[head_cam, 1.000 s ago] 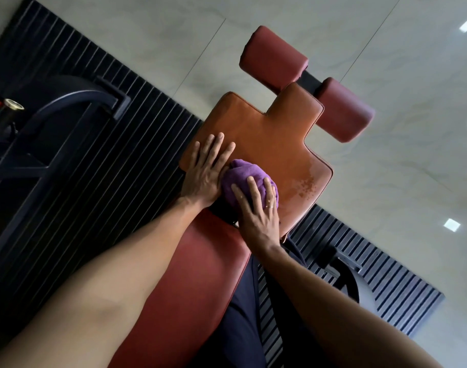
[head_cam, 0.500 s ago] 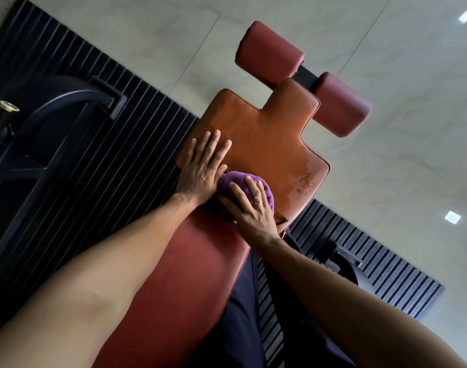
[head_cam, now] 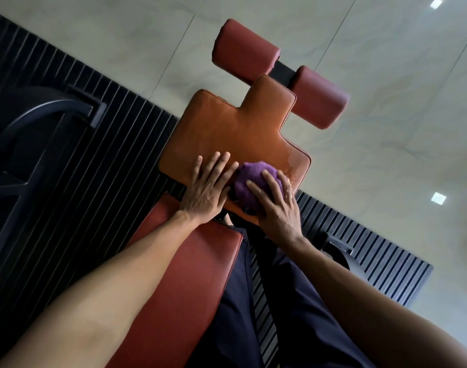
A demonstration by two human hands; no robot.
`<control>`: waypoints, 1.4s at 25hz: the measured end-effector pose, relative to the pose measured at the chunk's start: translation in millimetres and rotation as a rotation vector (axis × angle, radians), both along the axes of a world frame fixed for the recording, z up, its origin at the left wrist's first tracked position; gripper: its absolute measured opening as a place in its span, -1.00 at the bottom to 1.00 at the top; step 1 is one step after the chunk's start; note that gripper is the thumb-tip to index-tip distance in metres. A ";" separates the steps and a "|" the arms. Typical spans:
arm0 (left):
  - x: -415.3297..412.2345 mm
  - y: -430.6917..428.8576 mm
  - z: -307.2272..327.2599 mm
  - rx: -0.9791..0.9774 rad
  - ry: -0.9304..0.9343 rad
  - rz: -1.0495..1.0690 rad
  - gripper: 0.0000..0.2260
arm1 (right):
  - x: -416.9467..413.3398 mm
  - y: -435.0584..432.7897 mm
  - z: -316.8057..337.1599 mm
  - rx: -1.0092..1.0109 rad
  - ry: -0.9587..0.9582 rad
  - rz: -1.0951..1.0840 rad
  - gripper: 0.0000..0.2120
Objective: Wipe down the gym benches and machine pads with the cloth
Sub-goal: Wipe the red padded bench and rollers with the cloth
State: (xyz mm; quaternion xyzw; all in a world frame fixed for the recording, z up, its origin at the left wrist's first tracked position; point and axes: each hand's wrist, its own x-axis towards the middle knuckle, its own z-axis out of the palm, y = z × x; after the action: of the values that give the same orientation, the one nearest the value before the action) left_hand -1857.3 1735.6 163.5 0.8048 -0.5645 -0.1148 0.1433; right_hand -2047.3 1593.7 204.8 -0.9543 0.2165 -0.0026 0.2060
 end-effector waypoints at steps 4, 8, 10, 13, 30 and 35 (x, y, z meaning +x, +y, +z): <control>-5.1 -2.8 0.1 0.013 -0.014 0.048 -0.47 | 15.7 -8.5 4.0 0.032 0.039 -0.183 -0.41; -7.3 -3.7 0.7 -0.013 -0.002 0.060 -0.49 | -12.8 39.6 10.8 0.096 0.109 -0.345 -0.37; -8.9 -3.9 -0.2 -0.022 -0.002 0.072 -0.49 | -1.2 38.8 7.4 0.099 0.109 -0.281 -0.42; -10.2 -5.6 -1.8 -0.016 -0.024 0.068 -0.47 | 30.8 -14.8 5.9 0.058 0.092 -0.286 -0.35; -11.3 -55.6 12.8 0.052 -0.075 0.115 -0.49 | 71.7 -68.1 14.3 0.188 0.277 -0.668 -0.23; -18.4 -88.1 14.6 0.023 -0.049 0.143 -0.53 | 56.2 -69.5 7.2 0.089 0.331 -0.452 -0.21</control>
State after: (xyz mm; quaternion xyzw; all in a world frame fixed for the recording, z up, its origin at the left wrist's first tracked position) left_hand -1875.8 1647.5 178.1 0.8471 -0.5077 -0.0913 0.1280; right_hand -1991.1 1524.3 212.0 -0.8591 0.4546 0.1169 0.2039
